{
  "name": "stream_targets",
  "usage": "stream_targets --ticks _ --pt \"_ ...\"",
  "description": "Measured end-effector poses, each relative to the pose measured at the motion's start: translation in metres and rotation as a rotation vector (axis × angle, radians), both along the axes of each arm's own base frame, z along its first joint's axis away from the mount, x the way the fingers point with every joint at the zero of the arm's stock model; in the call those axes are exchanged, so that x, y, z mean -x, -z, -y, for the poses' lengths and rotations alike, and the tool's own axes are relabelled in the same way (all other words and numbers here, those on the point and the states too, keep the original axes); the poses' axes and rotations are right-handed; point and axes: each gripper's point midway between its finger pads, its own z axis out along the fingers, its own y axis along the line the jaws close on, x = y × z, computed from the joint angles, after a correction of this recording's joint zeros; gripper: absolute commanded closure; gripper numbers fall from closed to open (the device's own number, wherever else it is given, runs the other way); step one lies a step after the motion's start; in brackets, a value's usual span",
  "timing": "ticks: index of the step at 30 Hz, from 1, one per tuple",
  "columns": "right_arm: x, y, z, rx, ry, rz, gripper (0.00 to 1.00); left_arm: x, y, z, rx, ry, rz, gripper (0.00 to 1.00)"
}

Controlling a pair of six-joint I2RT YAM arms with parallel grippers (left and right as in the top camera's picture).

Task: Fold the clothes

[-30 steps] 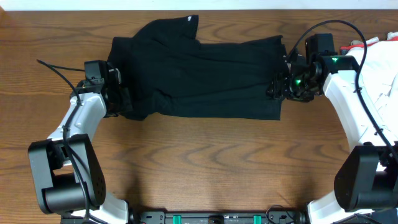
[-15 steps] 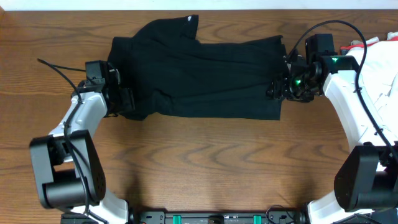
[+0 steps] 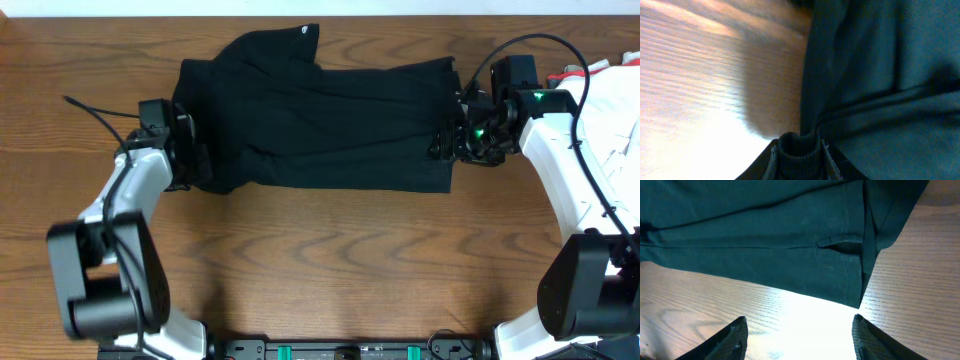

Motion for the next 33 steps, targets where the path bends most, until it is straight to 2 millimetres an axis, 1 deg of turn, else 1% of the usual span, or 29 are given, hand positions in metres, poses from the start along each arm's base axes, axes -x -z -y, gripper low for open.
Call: stream_targets --ticks 3,5,7,8,10,13,19,22,26,28,30,33 --pt "0.000 0.000 0.000 0.000 0.000 0.000 0.35 -0.002 -0.030 -0.002 -0.019 -0.004 0.072 0.73" --pt "0.000 0.000 0.000 0.000 0.000 0.000 0.35 0.002 -0.045 -0.002 -0.028 -0.006 0.094 0.73" --pt "0.000 0.000 0.000 0.000 0.000 0.001 0.35 0.011 -0.056 -0.001 -0.029 -0.006 0.092 0.73" --pt "0.000 0.000 0.000 0.000 0.000 0.001 0.35 0.016 -0.057 -0.001 -0.029 -0.007 0.083 0.73" --pt "0.000 0.000 0.000 0.000 0.000 0.000 0.34 0.028 -0.056 0.001 -0.024 -0.007 0.041 0.74" --pt "0.000 0.000 0.000 0.001 -0.001 0.000 0.34 0.047 -0.049 0.003 -0.014 -0.007 -0.043 0.75" --pt "0.001 0.000 0.001 0.006 -0.002 -0.002 0.34 0.076 -0.042 0.007 0.003 -0.006 -0.167 0.75" --pt "0.002 0.001 0.002 0.011 -0.002 -0.008 0.35 0.083 -0.040 0.008 0.007 -0.006 -0.195 0.74" --pt "0.003 0.005 0.003 0.018 0.000 -0.010 0.41 0.085 -0.040 0.009 0.009 -0.005 -0.205 0.72" --pt "0.005 0.014 0.004 0.023 0.002 -0.015 0.44 0.086 -0.040 0.009 0.008 -0.005 -0.206 0.72" --pt "0.007 0.024 0.004 0.025 0.005 -0.018 0.50 0.086 -0.040 0.009 0.008 -0.005 -0.206 0.72" --pt "0.003 0.043 0.005 0.026 0.016 0.007 0.53 0.086 -0.040 0.009 0.009 -0.005 -0.207 0.72"
